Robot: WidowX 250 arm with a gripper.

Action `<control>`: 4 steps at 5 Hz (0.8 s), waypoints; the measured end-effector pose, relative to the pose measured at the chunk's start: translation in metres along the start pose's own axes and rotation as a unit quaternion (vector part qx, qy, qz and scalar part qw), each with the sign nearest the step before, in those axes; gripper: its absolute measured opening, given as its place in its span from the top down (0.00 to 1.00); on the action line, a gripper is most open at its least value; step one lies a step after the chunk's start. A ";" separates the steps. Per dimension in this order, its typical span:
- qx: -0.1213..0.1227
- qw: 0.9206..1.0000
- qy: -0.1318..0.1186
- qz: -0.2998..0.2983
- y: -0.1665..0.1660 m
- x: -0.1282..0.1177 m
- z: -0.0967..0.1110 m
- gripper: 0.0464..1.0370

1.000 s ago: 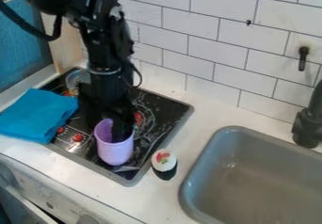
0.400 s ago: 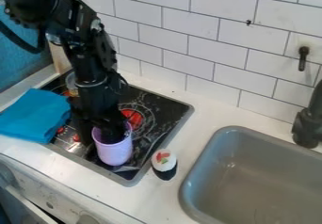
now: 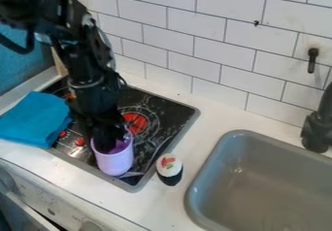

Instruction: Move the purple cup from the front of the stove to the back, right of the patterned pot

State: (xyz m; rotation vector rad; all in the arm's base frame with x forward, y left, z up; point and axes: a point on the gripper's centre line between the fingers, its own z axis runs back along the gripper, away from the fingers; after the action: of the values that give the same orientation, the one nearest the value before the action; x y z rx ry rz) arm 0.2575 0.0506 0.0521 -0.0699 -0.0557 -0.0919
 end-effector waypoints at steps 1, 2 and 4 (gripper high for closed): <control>0.004 1.000 0.001 -0.010 0.003 0.004 0.010 0.94; 0.015 0.999 -0.026 -0.019 0.015 0.033 0.026 0.95; 0.024 0.999 -0.031 0.010 0.046 0.076 0.025 0.95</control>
State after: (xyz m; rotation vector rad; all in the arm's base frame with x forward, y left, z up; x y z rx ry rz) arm 0.3363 0.0916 0.0786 -0.0263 -0.1187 -0.0679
